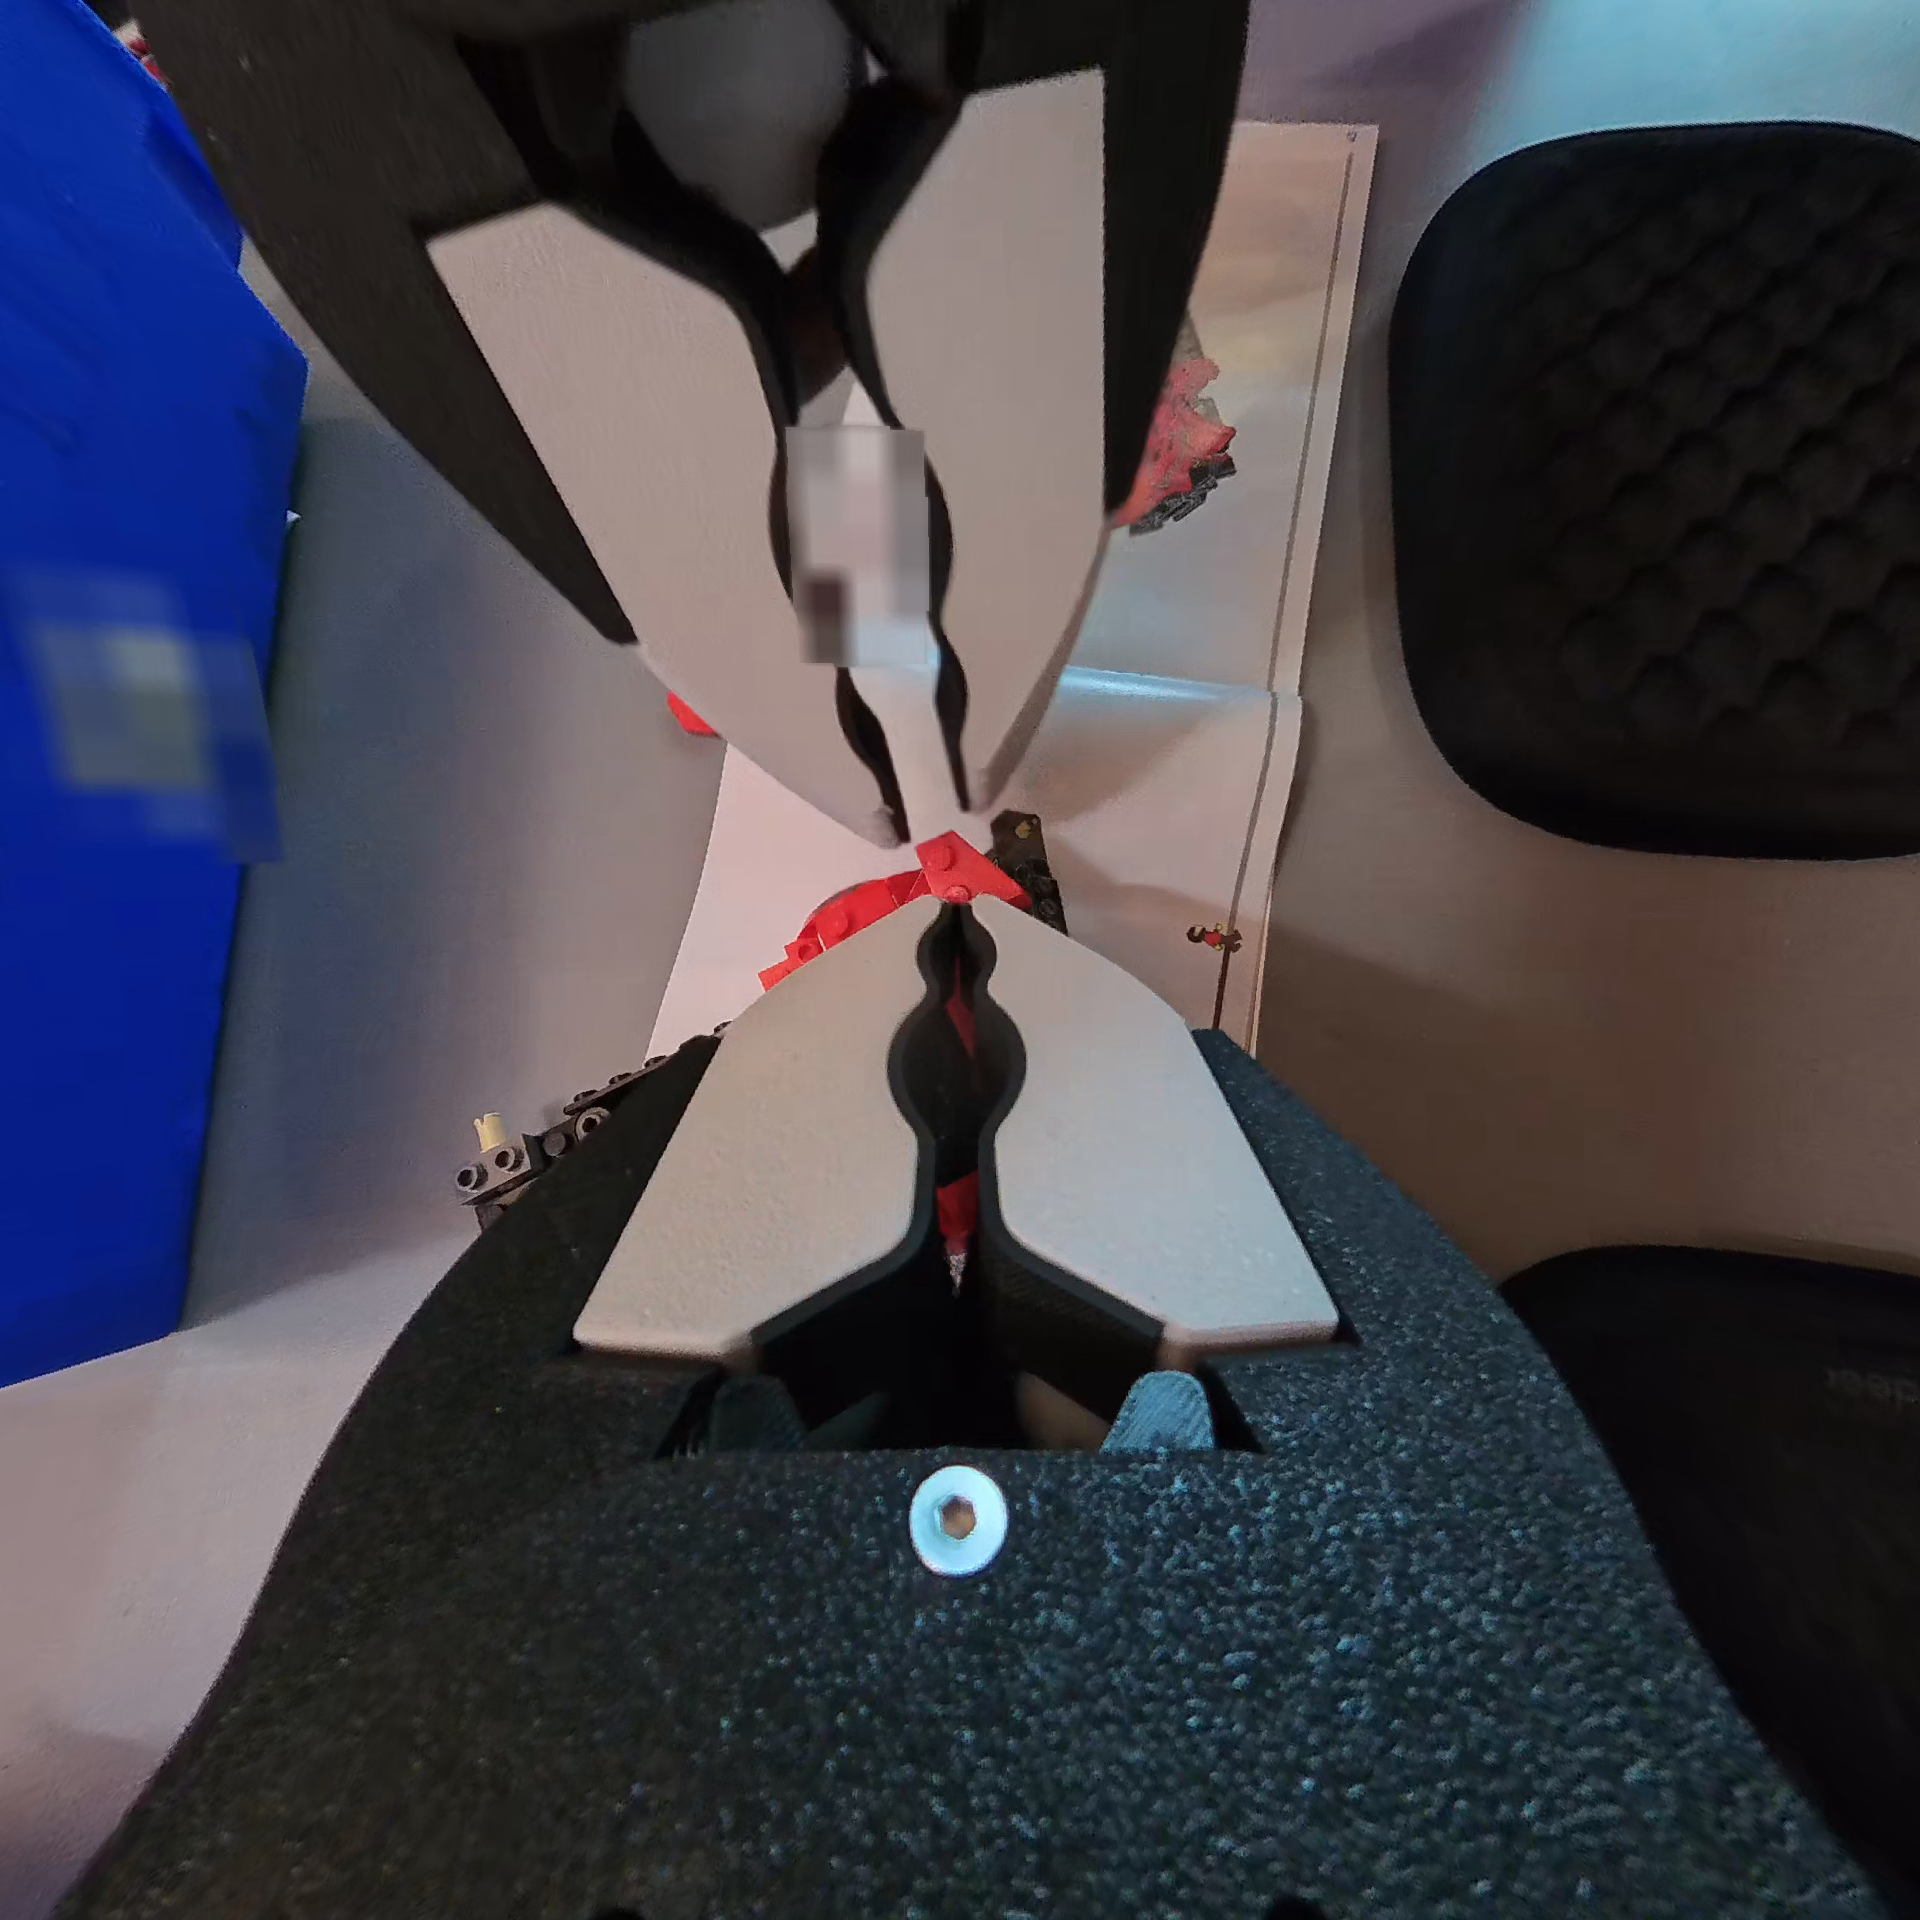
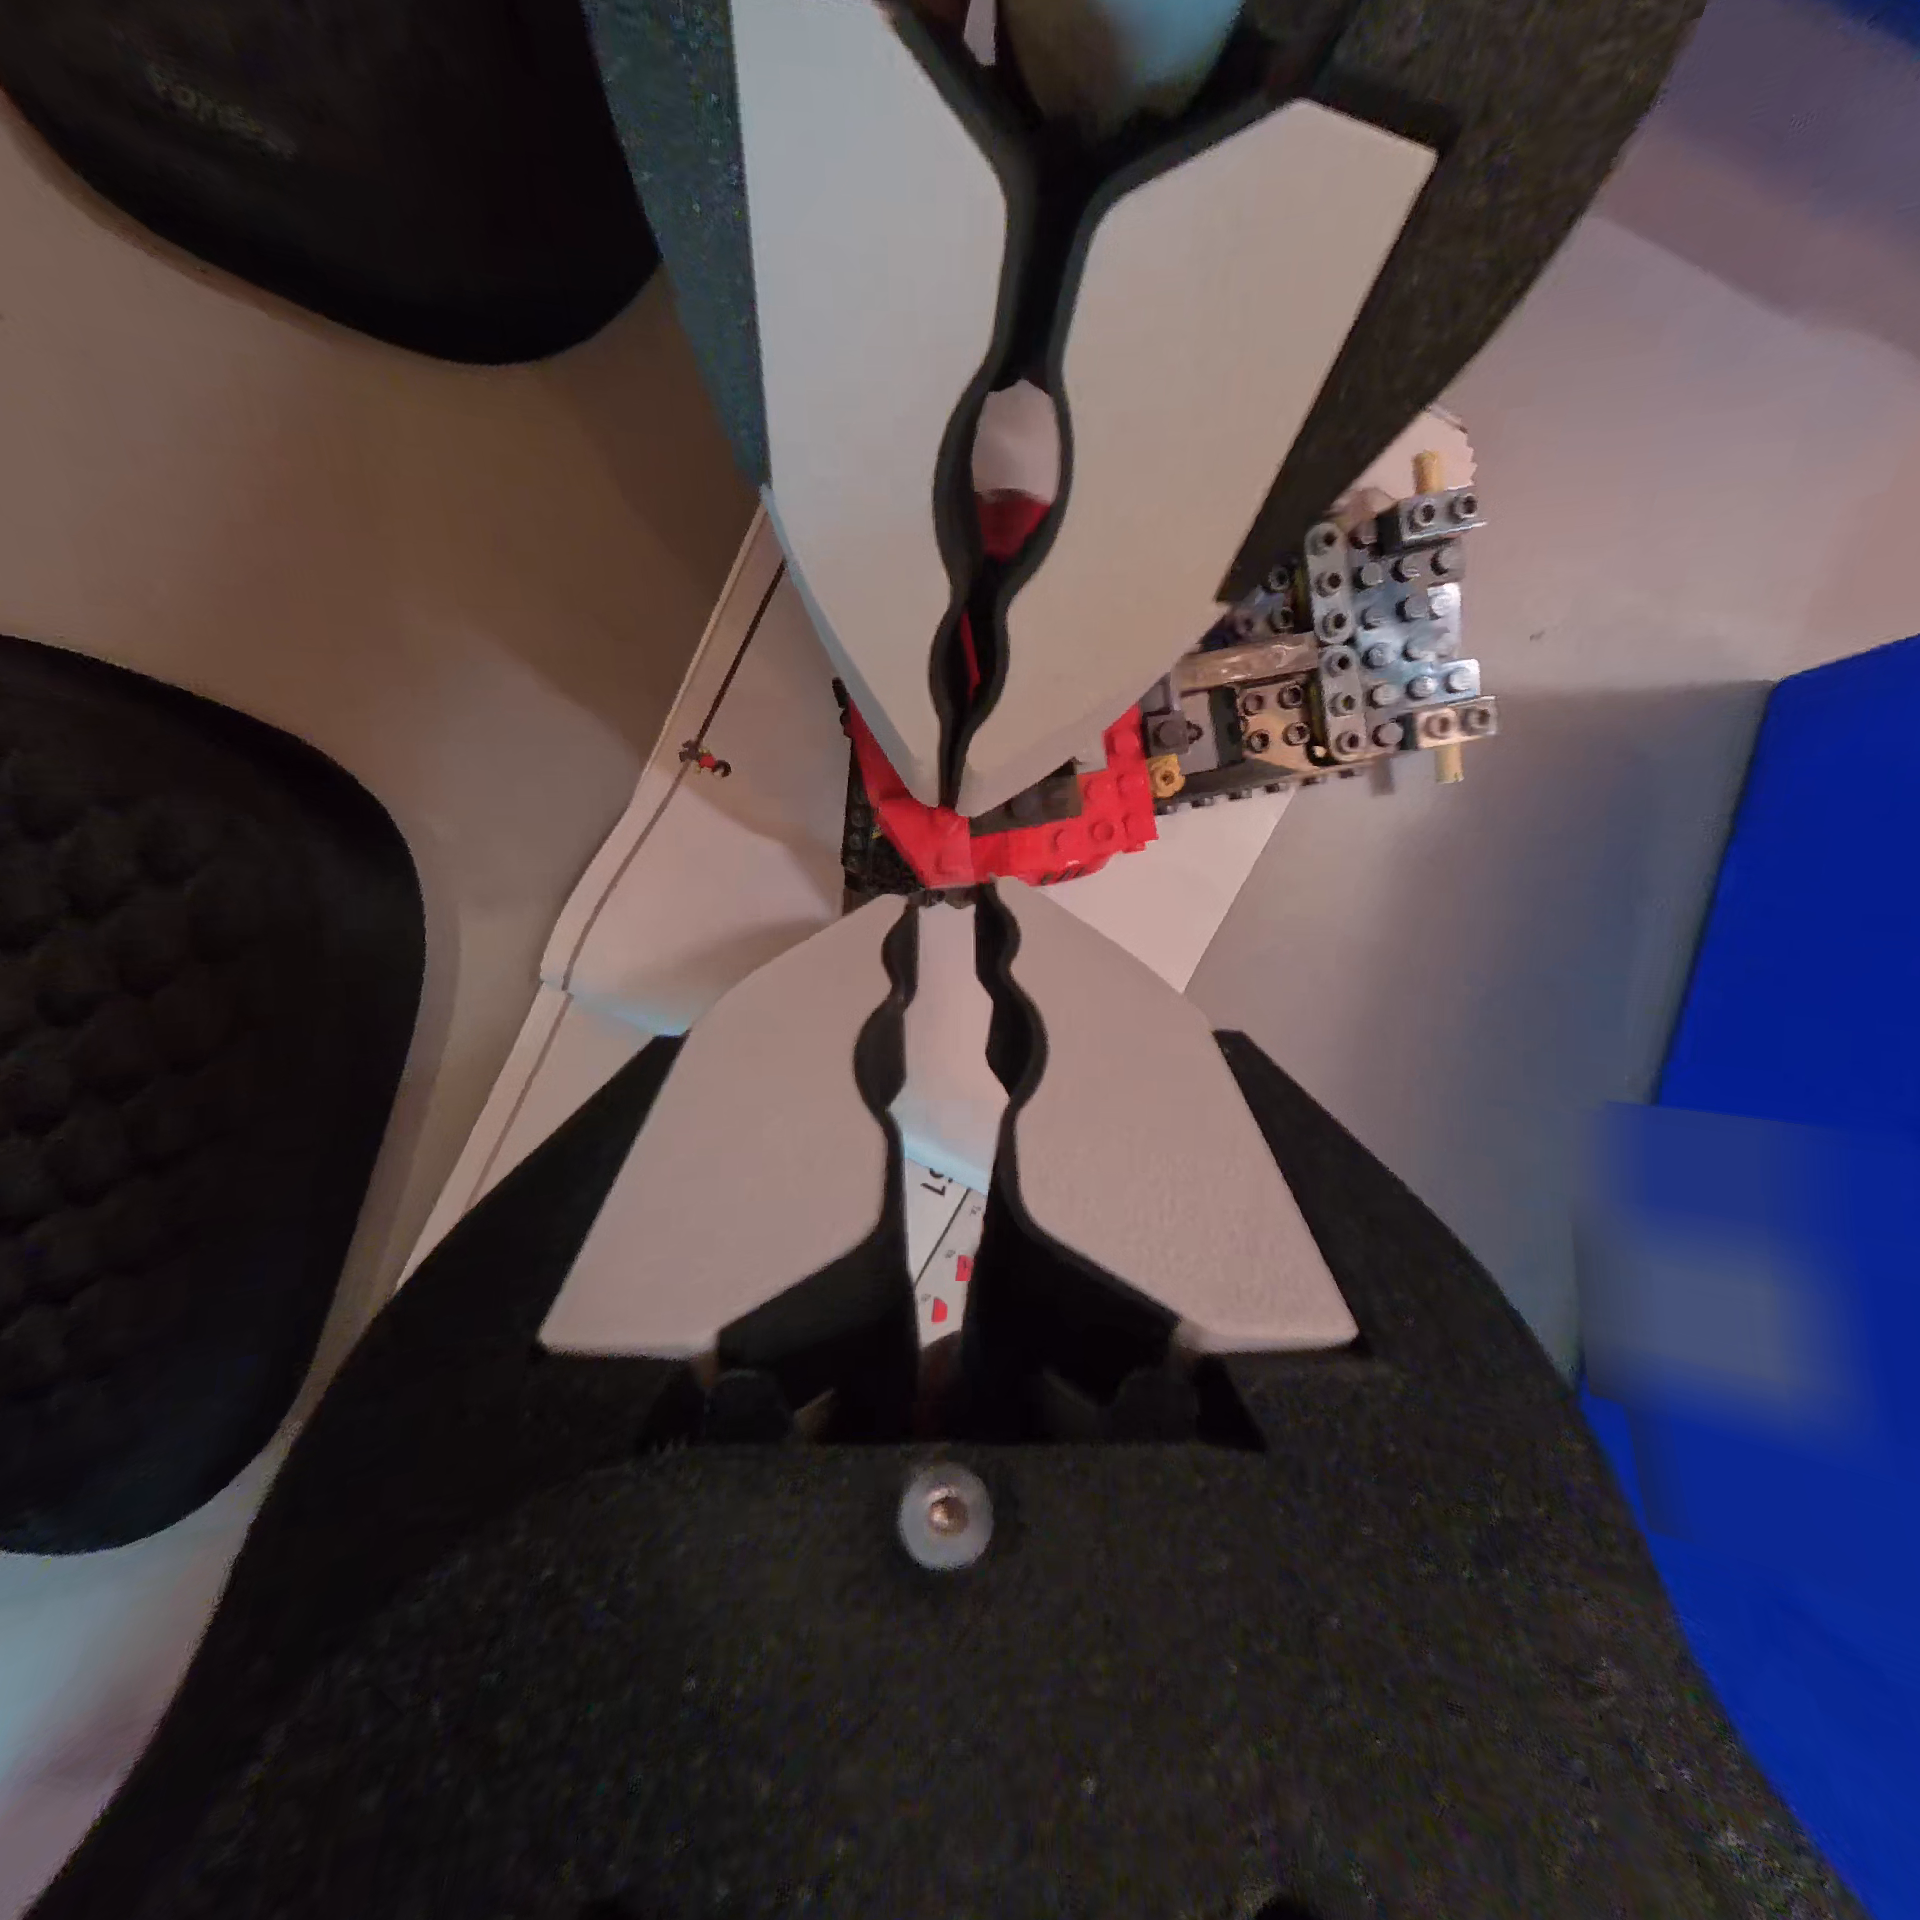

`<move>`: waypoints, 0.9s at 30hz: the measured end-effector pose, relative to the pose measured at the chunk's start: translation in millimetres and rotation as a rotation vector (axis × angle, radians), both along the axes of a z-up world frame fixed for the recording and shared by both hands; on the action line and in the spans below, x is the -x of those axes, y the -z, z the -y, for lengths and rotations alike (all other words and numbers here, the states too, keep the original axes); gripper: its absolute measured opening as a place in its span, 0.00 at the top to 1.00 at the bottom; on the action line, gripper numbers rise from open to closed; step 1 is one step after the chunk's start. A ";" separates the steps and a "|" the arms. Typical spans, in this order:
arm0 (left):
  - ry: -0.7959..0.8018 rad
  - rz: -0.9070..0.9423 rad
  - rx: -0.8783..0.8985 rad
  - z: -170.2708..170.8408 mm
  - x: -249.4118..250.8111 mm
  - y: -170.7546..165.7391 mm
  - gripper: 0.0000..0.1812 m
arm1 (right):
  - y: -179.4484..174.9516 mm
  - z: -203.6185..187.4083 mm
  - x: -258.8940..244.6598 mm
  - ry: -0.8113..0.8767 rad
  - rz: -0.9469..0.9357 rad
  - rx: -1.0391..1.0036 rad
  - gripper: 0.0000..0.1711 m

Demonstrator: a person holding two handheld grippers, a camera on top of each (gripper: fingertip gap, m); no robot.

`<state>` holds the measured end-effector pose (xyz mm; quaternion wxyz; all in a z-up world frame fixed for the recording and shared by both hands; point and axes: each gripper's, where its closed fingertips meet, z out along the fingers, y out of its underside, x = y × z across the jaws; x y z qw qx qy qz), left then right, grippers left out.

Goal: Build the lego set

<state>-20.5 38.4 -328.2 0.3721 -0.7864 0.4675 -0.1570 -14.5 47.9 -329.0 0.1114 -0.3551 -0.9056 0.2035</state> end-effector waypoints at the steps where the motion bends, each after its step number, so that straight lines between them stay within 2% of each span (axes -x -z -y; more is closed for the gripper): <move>1: 0.001 -0.001 -0.001 0.1 -0.1 0.0 1.00 | -3.0 -1.8 1.9 0.014 -0.025 0.003 0.97; 3: 0.003 -0.007 -0.004 0.0 -0.1 0.1 1.00 | -7.8 0.2 6.1 0.036 -0.070 0.045 1.00; 12: 0.010 -0.012 -0.003 0.9 -1.1 0.1 1.00 | 0.8 6.4 5.6 0.075 -0.083 0.101 1.00; 27: 0.012 -0.005 0.019 1.9 1.1 1.0 1.00 | 2.4 8.4 7.4 0.176 -0.022 0.033 1.00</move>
